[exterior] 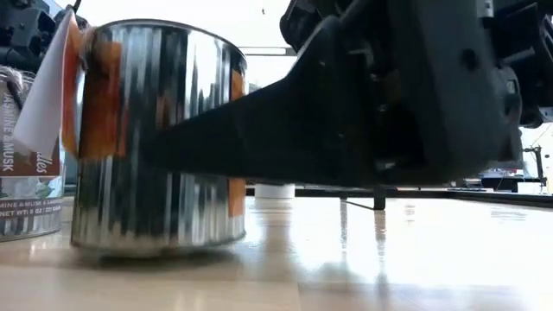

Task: Pick & Place candle stick holders
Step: Put the silver scented candle on the shelf

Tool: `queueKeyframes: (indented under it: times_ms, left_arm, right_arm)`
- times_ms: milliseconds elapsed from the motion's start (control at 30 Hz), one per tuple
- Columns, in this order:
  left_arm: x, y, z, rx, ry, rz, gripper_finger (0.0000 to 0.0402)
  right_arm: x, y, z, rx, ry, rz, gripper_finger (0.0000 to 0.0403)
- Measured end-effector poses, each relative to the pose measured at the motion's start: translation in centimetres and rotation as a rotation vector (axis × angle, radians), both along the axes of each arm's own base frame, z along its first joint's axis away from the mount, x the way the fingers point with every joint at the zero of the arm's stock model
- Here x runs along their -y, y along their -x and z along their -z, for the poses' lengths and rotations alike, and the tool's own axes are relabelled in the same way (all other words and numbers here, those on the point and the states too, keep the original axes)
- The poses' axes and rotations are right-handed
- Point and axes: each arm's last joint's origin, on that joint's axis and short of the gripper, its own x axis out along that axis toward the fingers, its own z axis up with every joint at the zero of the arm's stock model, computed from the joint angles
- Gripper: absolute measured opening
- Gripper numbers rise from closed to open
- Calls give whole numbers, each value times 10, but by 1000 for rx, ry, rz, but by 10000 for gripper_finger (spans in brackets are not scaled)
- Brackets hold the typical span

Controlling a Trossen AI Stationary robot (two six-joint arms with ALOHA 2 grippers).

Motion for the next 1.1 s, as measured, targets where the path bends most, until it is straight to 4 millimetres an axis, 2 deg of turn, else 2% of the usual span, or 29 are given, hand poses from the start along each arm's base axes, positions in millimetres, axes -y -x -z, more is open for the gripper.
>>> queueKeyframes:
  times_ms: [300, 600, 767, 900, 1100]
  left_arm:
    - [0, 0, 0, -1, 0, 0, 392]
    - [0, 0, 0, -1, 0, 0, 392]
    - [0, 0, 0, 0, 0, 0, 392]
    - [0, 0, 0, -1, 0, 0, 392]
    - [0, 0, 0, -1, 0, -1, 392]
  right_arm:
    - [-2, 1, -9, 45, 14, 82, 349]
    - [10, 1, -56, 96, 114, 363, 349]
    - [30, 2, -95, 102, 139, 516, 349]
    - [55, 3, -120, 85, 149, 665, 349]
    - [92, -1, -130, 59, 127, 846, 349]
